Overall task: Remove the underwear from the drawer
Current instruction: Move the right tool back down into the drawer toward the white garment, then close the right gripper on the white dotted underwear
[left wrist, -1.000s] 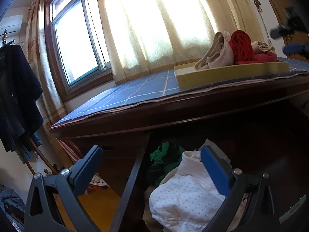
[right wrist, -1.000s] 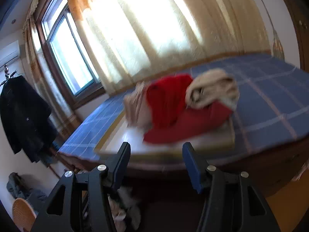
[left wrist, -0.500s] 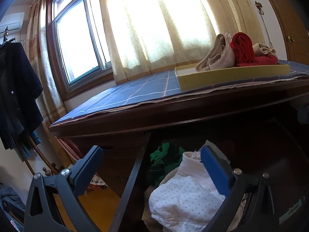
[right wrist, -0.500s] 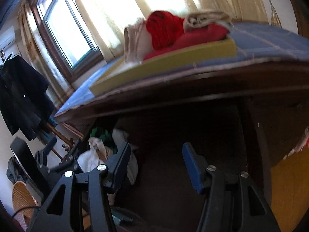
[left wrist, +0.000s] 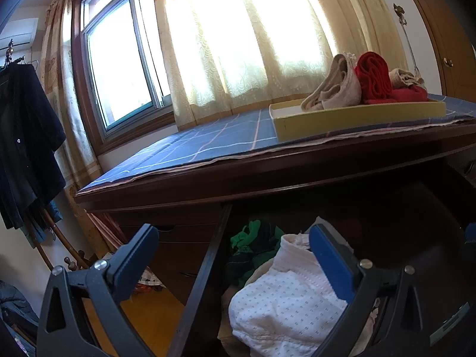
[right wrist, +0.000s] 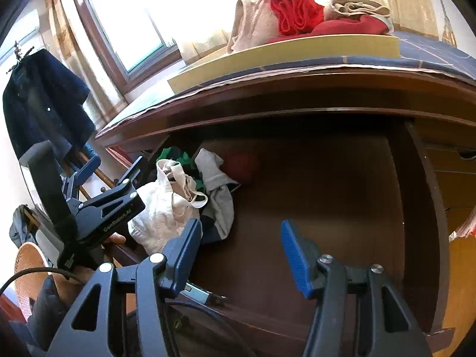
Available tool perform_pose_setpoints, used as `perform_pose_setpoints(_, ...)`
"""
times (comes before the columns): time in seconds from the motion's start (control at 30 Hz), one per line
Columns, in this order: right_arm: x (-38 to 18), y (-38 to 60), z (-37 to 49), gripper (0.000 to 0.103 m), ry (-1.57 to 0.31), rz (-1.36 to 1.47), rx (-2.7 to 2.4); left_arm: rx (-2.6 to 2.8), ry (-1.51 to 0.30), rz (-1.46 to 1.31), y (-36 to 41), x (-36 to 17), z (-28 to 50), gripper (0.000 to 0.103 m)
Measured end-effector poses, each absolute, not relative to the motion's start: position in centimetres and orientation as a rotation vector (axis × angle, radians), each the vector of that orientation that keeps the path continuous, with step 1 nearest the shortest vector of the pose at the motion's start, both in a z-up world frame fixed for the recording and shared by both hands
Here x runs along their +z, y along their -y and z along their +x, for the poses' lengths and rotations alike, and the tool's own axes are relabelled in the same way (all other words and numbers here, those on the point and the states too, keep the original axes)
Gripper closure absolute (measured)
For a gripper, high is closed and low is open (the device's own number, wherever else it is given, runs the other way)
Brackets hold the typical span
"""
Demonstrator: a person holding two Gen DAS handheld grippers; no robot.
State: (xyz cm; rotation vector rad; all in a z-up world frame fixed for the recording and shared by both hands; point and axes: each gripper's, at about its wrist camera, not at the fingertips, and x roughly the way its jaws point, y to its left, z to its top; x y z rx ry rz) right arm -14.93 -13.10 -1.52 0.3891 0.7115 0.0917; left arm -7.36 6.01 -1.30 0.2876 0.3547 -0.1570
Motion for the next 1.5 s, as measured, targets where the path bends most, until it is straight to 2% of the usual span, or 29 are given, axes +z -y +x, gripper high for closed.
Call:
perform_pose_setpoints(0.4,-2.3,13.2,-14.4,0.044,-0.745,0.432,0.122,-0.157,-0.372,0.254,-6.3,-1.3,-7.2,0.0)
perform_pose_setpoints(0.73,-2.8,13.3,-13.2,0.044,-0.758,0.575,0.265,-0.069,-0.375,0.177,-9.0,-0.5,-6.6,0.0)
perform_pose_setpoints(0.93,-3.5,11.5,-9.7,0.044,-0.875,0.711,0.42,0.024,-0.447,0.108,-11.4,-1.1,-4.4,0.0)
perform_pose_setpoints(0.97,-3.8,11.3,-9.1,0.042,-0.899,0.74,0.439,0.024,-0.445,0.088,-11.5,-1.0,-4.4,0.0)
perform_pose_setpoints(1.0,-4.1,10.8,-8.5,0.034,-0.93,0.761,0.46,0.028,-0.442,0.074,-11.6,-1.0,-4.4,0.0)
perform_pose_setpoints(1.03,-4.2,10.1,-7.8,0.031,-0.959,0.754,0.477,0.032,-0.445,0.078,-11.5,-1.1,-4.4,0.0)
perform_pose_setpoints(1.1,-3.9,8.3,-6.7,0.024,-0.997,0.669,0.502,0.038,-0.434,0.097,-11.1,-1.2,-4.4,0.0)
perform_pose_setpoints(1.4,-4.7,2.3,-2.7,0.02,-1.141,0.481,0.473,0.044,-0.457,0.062,-12.0,-1.1,-4.2,0.0)
perform_pose_setpoints(1.5,-5.8,2.0,-1.8,0.02,-1.169,0.518,0.404,0.036,-0.464,0.033,-12.4,-1.1,-4.1,0.0)
